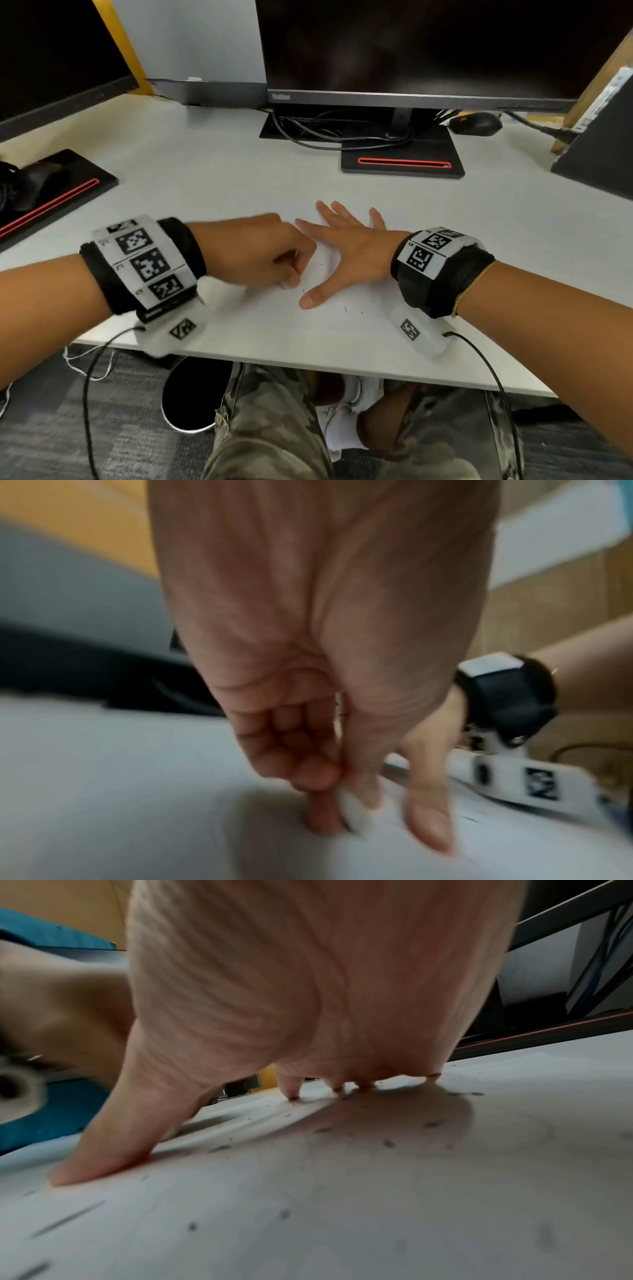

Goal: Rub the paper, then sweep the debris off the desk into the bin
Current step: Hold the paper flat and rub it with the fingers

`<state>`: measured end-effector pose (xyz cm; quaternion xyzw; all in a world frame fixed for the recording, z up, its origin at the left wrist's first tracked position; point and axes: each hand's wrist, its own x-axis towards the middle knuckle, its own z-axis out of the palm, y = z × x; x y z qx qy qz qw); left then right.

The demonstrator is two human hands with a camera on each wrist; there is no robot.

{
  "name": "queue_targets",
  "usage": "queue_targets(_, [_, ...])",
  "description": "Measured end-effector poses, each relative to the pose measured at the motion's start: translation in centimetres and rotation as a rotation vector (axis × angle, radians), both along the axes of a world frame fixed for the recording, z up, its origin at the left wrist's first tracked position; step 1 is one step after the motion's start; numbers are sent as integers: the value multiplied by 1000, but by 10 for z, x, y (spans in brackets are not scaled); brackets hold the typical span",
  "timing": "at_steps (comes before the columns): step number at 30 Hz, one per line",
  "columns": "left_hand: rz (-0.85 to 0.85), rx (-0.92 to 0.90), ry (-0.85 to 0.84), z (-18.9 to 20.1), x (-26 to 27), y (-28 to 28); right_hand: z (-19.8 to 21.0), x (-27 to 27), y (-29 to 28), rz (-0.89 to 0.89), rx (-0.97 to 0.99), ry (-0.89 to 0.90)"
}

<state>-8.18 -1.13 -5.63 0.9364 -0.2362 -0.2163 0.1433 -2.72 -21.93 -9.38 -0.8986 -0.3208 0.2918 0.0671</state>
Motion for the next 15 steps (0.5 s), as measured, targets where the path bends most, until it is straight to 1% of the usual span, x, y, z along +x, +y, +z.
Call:
queue_targets(1, [9,2,-6,-2,-1,2,0,-1,0,0,-5,2])
queue_targets(4, [105,103,-128,4,10,18,1,-2,0,-6,2,-2])
queue_targets(5, [106,100,-142,4,10,18,1,-2,0,-4,7,0])
queue_targets(6, [75,69,-125,4,6,11,0,-2,0,1,14,1])
queue_targets(8, [-6,-15,-36,-1,-6,-3,-1,-1,0,4,14,-1])
queue_targets(9, [-11,-18,-23,-3,-7,-3,-1,-2,0,1,7,0])
queue_targets(13, [115,113,-160,4,10,20,-1,-2,1,-4,4,-12])
queue_targets(15, [68,64,-122,3,2,10,-1,-2,1,0,18,1])
